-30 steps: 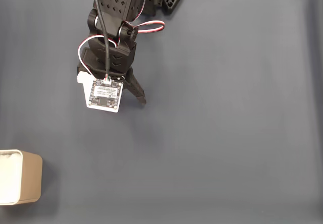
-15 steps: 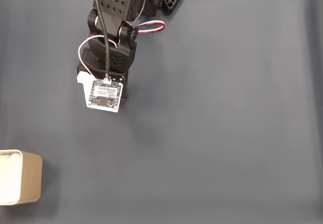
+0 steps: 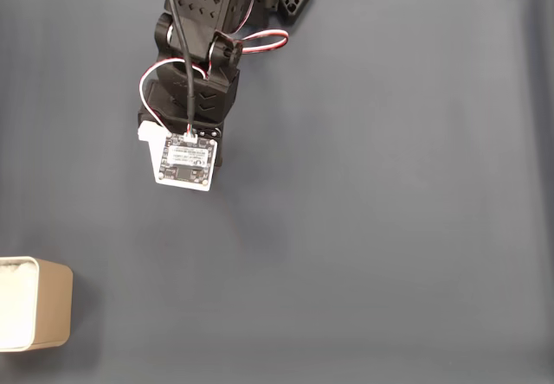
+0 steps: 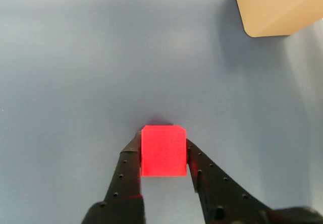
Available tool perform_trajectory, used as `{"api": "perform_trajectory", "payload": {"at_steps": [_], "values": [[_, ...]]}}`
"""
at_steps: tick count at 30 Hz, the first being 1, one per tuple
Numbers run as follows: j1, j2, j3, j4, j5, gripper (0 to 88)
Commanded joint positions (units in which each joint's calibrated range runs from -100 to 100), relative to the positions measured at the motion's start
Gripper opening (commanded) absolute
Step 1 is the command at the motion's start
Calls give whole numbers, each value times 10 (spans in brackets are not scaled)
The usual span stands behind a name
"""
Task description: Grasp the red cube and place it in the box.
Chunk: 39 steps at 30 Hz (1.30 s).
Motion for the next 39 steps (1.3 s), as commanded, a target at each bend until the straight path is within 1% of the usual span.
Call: {"api": "perform_trajectory", "payload": {"at_steps": [1, 4, 8, 14, 18, 21, 29, 39], "values": [[-8, -34, -14, 17, -4, 0], [-8, -51, -34, 56, -5, 0], [-8, -81, -90, 133, -14, 0], [-5, -98, -227, 262, -29, 0], [4, -84, -313, 313, -34, 0], [15, -62, -375, 333, -39, 0], [56, 23, -535, 344, -48, 0], [90, 185, -771, 341, -60, 0]]}}
